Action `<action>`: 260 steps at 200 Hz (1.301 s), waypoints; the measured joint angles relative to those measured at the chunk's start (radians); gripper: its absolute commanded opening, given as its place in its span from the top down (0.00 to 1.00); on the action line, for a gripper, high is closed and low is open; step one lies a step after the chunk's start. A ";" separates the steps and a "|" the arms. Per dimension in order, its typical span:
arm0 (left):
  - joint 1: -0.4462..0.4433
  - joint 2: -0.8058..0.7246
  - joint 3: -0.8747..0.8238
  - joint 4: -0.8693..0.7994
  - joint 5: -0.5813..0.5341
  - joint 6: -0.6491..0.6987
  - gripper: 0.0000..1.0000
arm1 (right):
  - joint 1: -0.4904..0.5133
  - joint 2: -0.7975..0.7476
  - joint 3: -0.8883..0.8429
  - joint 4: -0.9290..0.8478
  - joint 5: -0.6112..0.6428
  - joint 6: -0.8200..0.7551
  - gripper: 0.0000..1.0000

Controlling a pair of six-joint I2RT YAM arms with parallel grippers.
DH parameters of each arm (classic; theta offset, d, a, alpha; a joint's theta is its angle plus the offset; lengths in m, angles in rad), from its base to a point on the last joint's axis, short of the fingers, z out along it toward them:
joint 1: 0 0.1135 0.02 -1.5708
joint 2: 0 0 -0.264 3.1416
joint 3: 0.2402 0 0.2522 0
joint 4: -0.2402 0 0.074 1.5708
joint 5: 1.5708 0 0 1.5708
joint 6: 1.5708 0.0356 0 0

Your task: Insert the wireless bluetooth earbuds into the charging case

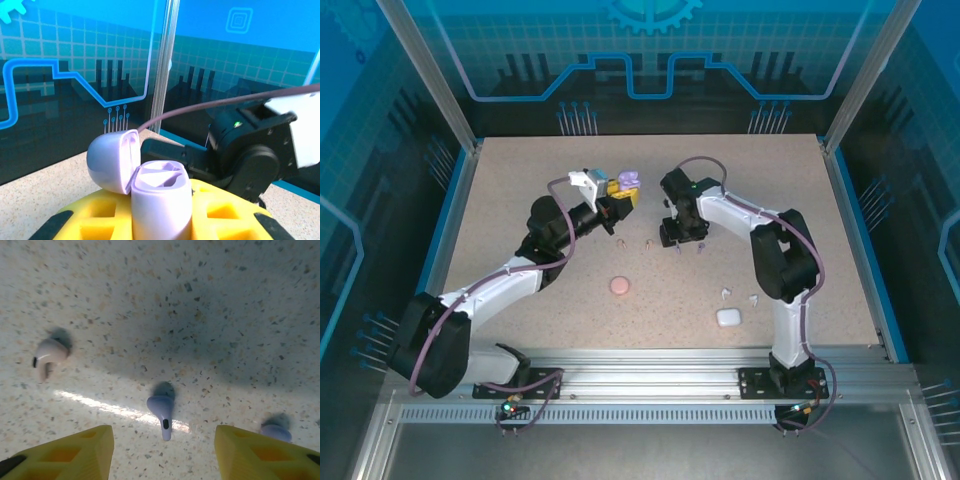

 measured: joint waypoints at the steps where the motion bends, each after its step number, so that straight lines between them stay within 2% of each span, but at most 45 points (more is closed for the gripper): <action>1: 0.000 0.000 0.000 0.000 0.000 0.000 1.00 | 0.000 0.002 0.000 0.000 0.000 0.000 0.44; 45: 0.000 0.000 0.001 0.025 0.006 -0.001 1.00 | 0.001 0.041 0.006 -0.002 0.002 0.000 0.47; 89: -0.001 0.000 0.002 0.026 0.008 -0.001 1.00 | 0.001 0.078 0.045 -0.002 0.002 -0.005 0.56; 136: -0.006 0.000 0.002 0.026 0.008 -0.003 1.00 | 0.003 0.097 0.055 -0.008 0.003 -0.011 0.58; 150: -0.006 0.000 0.005 0.026 0.008 -0.003 1.00 | 0.007 0.097 0.056 -0.012 0.007 -0.015 0.62; 260: -0.006 0.002 0.023 0.041 0.020 -0.003 1.00 | 0.022 0.097 0.056 -0.022 0.029 -0.020 0.66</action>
